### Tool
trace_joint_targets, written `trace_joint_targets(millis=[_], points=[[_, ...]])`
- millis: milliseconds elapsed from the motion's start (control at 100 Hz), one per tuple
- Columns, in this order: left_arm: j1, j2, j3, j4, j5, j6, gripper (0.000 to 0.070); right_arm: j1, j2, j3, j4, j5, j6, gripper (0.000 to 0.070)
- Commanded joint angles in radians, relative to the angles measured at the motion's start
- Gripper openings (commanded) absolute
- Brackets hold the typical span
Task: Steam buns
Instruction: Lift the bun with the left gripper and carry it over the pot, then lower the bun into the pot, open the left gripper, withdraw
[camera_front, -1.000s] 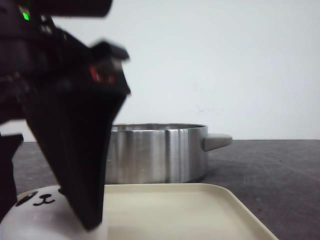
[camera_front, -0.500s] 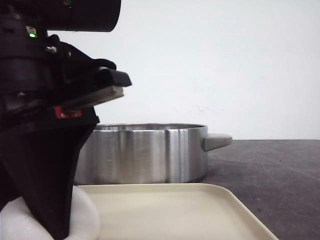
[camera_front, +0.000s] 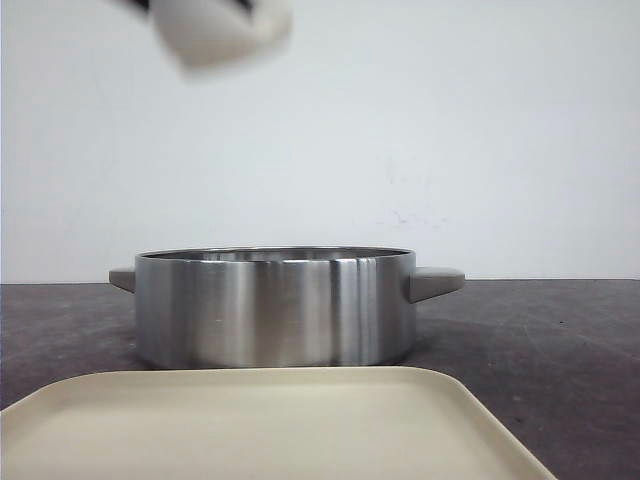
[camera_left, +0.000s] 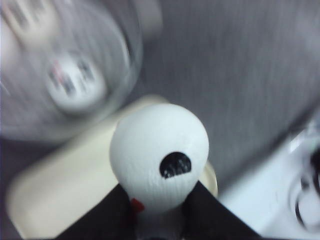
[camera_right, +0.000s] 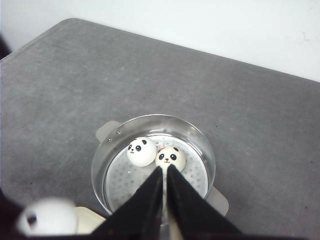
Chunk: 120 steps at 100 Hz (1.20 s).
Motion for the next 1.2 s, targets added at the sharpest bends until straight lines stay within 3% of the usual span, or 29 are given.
trace_joint_targets(millis=[0, 340, 550, 940, 1010, 1050, 1190], points=[[0.018, 0.03, 0.061, -0.007, -0.027, 0.1, 0.0007, 0.013, 0.009, 0.016, 0.014, 0.003, 0.007, 0.0005], [0.217, 0.235, 0.184, -0.011, -0.027, 0.276, 0.0007, 0.013, 0.009, 0.016, 0.016, 0.003, 0.007, 0.0005], [0.285, 0.42, 0.184, 0.015, -0.027, 0.281, 0.0007, 0.013, 0.009, 0.015, 0.005, 0.004, 0.007, 0.0005], [0.312, 0.663, 0.184, 0.039, -0.027, 0.28, 0.0014, 0.013, 0.009, 0.016, -0.026, 0.004, 0.019, 0.0005], [0.315, 0.681, 0.184, 0.035, -0.026, 0.279, 0.0059, 0.013, 0.009, 0.016, -0.035, 0.004, 0.026, 0.0006], [0.318, 0.687, 0.184, 0.032, -0.027, 0.279, 0.0126, 0.013, 0.009, 0.015, -0.04, 0.004, 0.028, 0.0005], [0.318, 0.691, 0.184, 0.025, -0.027, 0.275, 0.0537, 0.013, 0.009, 0.016, -0.047, 0.004, 0.03, 0.0005]])
